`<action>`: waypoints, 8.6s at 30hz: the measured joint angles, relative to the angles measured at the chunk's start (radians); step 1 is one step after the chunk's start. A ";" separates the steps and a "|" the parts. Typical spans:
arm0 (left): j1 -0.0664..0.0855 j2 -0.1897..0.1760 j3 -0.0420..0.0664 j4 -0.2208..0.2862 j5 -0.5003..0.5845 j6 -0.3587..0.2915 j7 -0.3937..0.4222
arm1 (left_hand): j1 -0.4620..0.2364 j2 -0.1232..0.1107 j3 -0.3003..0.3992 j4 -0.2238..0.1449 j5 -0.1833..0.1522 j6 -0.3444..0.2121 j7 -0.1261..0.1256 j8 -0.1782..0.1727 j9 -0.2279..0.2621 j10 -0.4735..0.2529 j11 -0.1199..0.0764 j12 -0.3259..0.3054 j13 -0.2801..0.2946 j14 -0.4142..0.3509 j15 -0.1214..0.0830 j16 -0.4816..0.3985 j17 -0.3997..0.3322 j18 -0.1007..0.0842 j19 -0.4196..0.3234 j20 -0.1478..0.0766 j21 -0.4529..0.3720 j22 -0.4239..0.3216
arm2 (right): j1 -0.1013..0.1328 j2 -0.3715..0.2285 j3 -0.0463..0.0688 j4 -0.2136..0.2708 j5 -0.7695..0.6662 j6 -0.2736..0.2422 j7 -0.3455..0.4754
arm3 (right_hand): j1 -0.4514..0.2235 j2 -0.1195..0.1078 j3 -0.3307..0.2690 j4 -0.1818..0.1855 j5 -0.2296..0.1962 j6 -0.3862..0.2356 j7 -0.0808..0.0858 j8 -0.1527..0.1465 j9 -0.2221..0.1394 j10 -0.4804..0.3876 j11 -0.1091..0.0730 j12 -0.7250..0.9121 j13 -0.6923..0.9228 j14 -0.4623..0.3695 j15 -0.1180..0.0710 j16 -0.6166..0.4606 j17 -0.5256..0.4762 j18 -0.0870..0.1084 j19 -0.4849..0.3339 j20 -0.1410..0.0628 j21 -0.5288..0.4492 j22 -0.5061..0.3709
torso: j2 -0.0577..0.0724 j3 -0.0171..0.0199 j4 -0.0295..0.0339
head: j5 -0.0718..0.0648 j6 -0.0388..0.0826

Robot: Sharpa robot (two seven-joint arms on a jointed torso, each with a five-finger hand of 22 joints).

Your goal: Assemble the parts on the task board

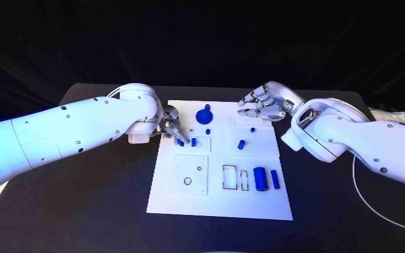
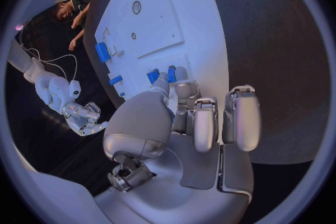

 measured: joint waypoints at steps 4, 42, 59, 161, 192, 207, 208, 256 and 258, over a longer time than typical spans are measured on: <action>0.000 0.000 0.000 0.000 -0.002 0.004 -0.001 | -0.016 -0.004 -0.009 0.009 0.000 0.005 -0.002 0.000 -0.002 0.001 0.001 0.000 0.000 0.000 0.000 0.000 0.000 0.000 0.000 0.000 0.000 0.000 | 0.000 0.000 0.000 0.000 0.000 0.000 0.000 | 0.000 0.000 0.000 0.000 0.000 0.000 0.000 0.000 0.000 0.000 0.000 0.000 0.000 0.000 0.000 0.000 0.000 0.000 0.000 0.000 0.000 0.000 | 0.000 0.0000 0.0000 | -0.001 0.000; -0.011 -0.028 -0.002 0.024 0.027 -0.090 -0.005 | -0.118 -0.036 -0.120 0.083 0.000 0.014 -0.008 0.010 -0.013 0.011 -0.003 -0.010 -0.019 0.004 -0.004 0.000 0.001 0.000 -0.004 -0.003 0.002 0.000 | 0.000 0.003 0.000 -0.004 0.003 0.000 0.001 | 0.000 0.000 0.000 0.000 0.000 0.000 0.000 0.000 -0.001 0.000 0.000 0.000 -0.002 0.000 0.000 -0.005 -0.001 0.000 0.000 0.000 0.000 0.000 | 0.000 -0.0006 0.0000 | -0.004 0.004; -0.012 -0.064 -0.003 0.019 0.166 -0.235 0.024 | -0.054 -0.031 -0.189 0.112 0.000 -0.018 0.008 0.014 -0.026 -0.065 0.007 -0.109 -0.132 0.004 -0.004 -0.005 0.000 0.002 -0.018 -0.003 -0.075 0.001 | 0.000 0.005 0.000 -0.007 0.004 0.000 0.002 | 0.000 0.000 0.000 0.000 0.000 0.000 0.000 0.004 -0.001 0.000 0.000 0.000 -0.001 0.000 0.000 -0.006 -0.001 0.000 0.000 0.000 0.000 0.000 | 0.000 -0.0012 0.0011 | -0.007 0.004; -0.088 0.056 0.014 -0.027 -0.427 -0.470 0.492 | 0.278 -0.177 0.442 -0.185 0.003 0.187 0.084 -0.486 -0.550 -0.032 0.083 -0.924 -0.839 0.005 0.052 -0.287 -0.154 0.015 -0.004 0.043 -0.092 0.000 | 0.000 0.007 0.000 -0.007 0.006 -0.001 0.011 | 0.000 0.000 0.000 0.000 0.004 0.000 0.000 0.004 -0.001 0.000 0.000 0.000 -0.002 0.000 0.000 -0.006 -0.001 0.000 0.000 0.000 0.000 0.000 | 0.000 -0.0001 0.0001 | -0.026 0.015; -0.091 -0.038 0.020 0.003 -0.314 -0.466 0.473 | 0.272 -0.184 0.450 -0.188 0.003 0.190 0.087 -0.490 -0.552 -0.028 0.086 -0.936 -0.840 0.002 0.056 -0.287 -0.158 0.015 -0.004 0.043 -0.092 0.000 | 0.000 0.009 0.000 -0.011 0.006 -0.001 0.013 | 0.000 0.000 0.000 0.000 0.004 0.000 0.000 0.004 -0.001 0.000 0.000 0.000 -0.002 0.000 0.000 -0.006 -0.001 0.000 0.000 0.000 0.000 0.000 | 0.000 -0.0008 0.0001 | -0.015 0.019; -0.094 -0.029 0.019 -0.005 -0.310 -0.452 0.470 | 0.272 -0.184 0.450 -0.188 0.003 0.190 0.087 -0.490 -0.552 -0.028 0.086 -0.936 -0.841 0.002 0.056 -0.287 -0.158 0.015 -0.004 0.043 -0.092 0.000 | 0.000 0.009 0.000 -0.010 0.006 -0.001 0.013 | 0.000 0.000 0.000 0.000 0.004 0.000 0.000 0.004 -0.001 0.000 0.000 0.000 -0.002 0.000 0.000 -0.006 -0.001 0.000 0.000 0.000 0.000 0.000 | 0.000 0.0001 0.0002 | -0.016 0.016; -0.094 -0.029 0.019 -0.005 -0.310 -0.451 0.470 | 0.272 -0.184 0.450 -0.188 0.003 0.190 0.087 -0.490 -0.552 -0.028 0.086 -0.936 -0.841 0.002 0.056 -0.287 -0.158 0.015 -0.004 0.043 -0.092 0.000 | 0.000 0.009 0.000 -0.010 0.006 -0.001 0.013 | 0.000 0.000 0.000 0.000 0.004 0.000 0.000 0.004 -0.001 0.000 0.000 0.000 -0.002 0.000 0.000 -0.006 -0.001 0.000 0.000 0.000 0.000 0.000 | 0.000 0.0001 0.0002 | -0.016 0.016; -0.096 -0.022 0.017 -0.002 -0.309 -0.410 0.439 | 0.221 -0.235 0.484 -0.188 0.003 0.062 0.118 -0.542 -0.600 -0.124 0.127 -0.999 -0.861 0.003 0.083 -0.287 -0.189 0.015 -0.004 0.065 -0.139 0.001 | 0.000 0.007 0.000 -0.009 0.006 -0.001 0.013 | 0.000 0.000 0.000 0.000 0.004 0.000 0.000 0.004 -0.001 0.000 0.000 0.000 -0.002 0.000 0.000 -0.006 -0.001 0.000 0.000 0.000 0.000 0.000 | 0.000 0.0000 0.0003 | -0.020 0.009; -0.096 -0.023 0.017 -0.001 -0.309 -0.410 0.439 | 0.221 -0.234 0.487 -0.187 0.003 0.061 0.119 -0.542 -0.603 -0.134 0.128 -0.999 -0.863 0.003 0.083 -0.287 -0.191 0.015 -0.007 0.068 -0.146 0.001 | 0.000 0.007 0.000 -0.009 0.006 -0.001 0.013 | 0.000 0.000 0.000 0.000 0.004 0.000 0.000 0.004 -0.001 0.000 0.000 0.000 -0.002 0.000 0.000 -0.006 -0.001 0.000 0.000 0.000 0.000 0.000 | 0.000 0.0000 0.0003 | -0.020 0.009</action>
